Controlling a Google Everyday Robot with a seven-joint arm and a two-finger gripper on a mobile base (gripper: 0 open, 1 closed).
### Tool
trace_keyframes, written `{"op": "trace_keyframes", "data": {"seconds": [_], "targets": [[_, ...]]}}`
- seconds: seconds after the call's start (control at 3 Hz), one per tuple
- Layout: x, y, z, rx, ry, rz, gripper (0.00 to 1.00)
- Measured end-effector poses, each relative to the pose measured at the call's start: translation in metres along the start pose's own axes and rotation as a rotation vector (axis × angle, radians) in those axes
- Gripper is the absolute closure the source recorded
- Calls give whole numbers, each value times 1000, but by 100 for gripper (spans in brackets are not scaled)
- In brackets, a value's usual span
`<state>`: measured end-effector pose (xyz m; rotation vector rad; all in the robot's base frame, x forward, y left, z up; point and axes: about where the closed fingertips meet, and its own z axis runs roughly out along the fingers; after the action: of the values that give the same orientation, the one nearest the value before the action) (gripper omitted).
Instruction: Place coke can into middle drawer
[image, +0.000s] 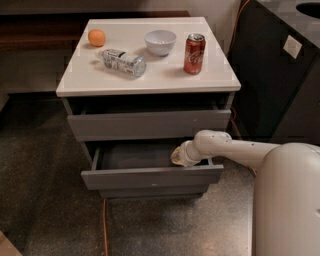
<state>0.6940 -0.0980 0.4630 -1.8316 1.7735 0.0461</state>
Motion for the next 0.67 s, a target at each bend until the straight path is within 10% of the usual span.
{"op": "trace_keyframes", "data": {"seconds": [0.67], "targets": [[11,20,21,-79,31,-3,100]]}}
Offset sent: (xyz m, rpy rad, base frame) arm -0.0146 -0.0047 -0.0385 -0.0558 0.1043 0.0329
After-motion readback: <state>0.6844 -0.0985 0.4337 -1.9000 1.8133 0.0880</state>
